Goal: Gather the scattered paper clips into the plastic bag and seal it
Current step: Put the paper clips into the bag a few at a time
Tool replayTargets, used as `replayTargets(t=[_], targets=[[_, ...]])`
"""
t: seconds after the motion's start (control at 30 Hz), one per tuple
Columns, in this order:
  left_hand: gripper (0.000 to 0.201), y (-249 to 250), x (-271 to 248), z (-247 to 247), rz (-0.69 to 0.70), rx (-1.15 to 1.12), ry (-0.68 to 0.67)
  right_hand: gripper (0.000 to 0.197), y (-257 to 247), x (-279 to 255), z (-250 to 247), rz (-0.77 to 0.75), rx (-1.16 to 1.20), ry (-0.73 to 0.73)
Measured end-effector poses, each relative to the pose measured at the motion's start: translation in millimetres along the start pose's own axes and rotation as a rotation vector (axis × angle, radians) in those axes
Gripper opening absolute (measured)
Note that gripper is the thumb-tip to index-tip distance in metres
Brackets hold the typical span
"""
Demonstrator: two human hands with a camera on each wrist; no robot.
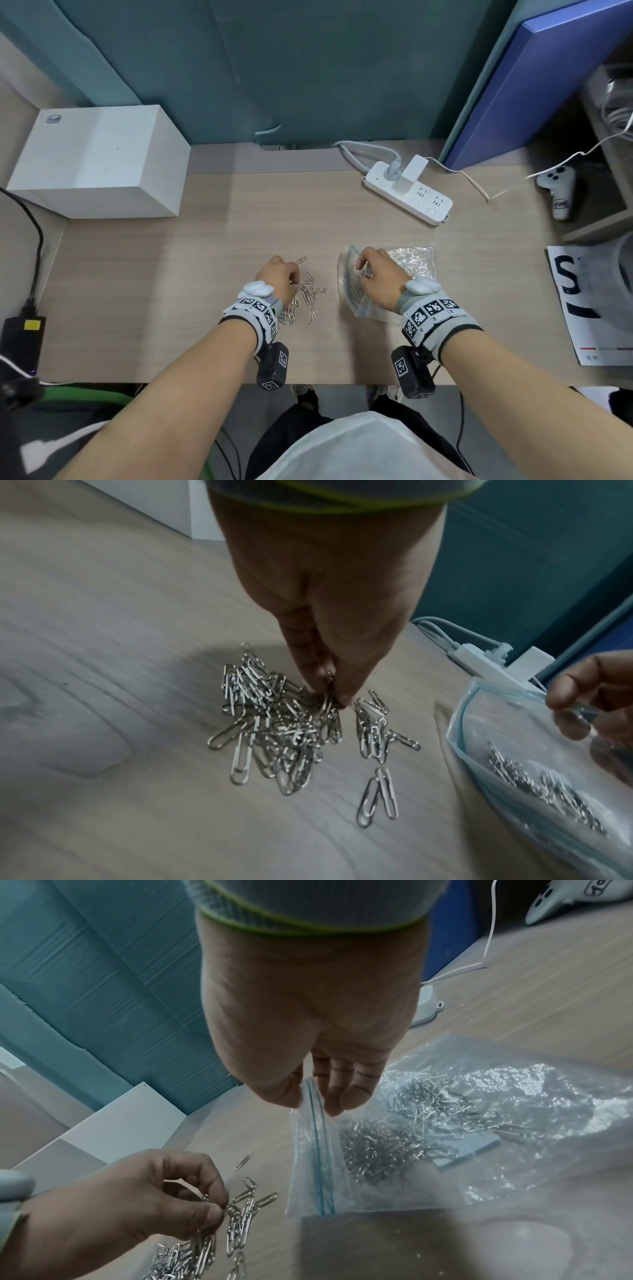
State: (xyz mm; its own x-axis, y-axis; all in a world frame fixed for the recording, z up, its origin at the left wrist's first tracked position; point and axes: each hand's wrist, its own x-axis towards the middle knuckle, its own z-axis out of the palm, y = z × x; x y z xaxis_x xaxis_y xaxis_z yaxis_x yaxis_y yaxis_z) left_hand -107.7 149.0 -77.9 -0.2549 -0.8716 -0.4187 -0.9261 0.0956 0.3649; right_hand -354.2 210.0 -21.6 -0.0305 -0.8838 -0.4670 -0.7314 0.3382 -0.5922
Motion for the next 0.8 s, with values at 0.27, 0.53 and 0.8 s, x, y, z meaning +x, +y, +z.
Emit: replayTargets(t=[0.27, 0.53, 0.8], targets=[[0.012, 47.5, 7.1, -7.9, -0.065, -0.383, 0.023, 0.017, -2.3, -0.4, -3.1, 0.009, 0.022, -0.001], [0.032, 64.5, 10.8, 7.3, 0.07, -0.321, -0.019, 0.023, -1.8, -1.6, -5.9, 0.017, 0.021, 0.001], [0.078, 13.8, -3.1, 9.0, 0.191, 0.112, -0.032, 0.019, 0.8, -2.6, -6.0, 0.022, 0.017, 0.008]])
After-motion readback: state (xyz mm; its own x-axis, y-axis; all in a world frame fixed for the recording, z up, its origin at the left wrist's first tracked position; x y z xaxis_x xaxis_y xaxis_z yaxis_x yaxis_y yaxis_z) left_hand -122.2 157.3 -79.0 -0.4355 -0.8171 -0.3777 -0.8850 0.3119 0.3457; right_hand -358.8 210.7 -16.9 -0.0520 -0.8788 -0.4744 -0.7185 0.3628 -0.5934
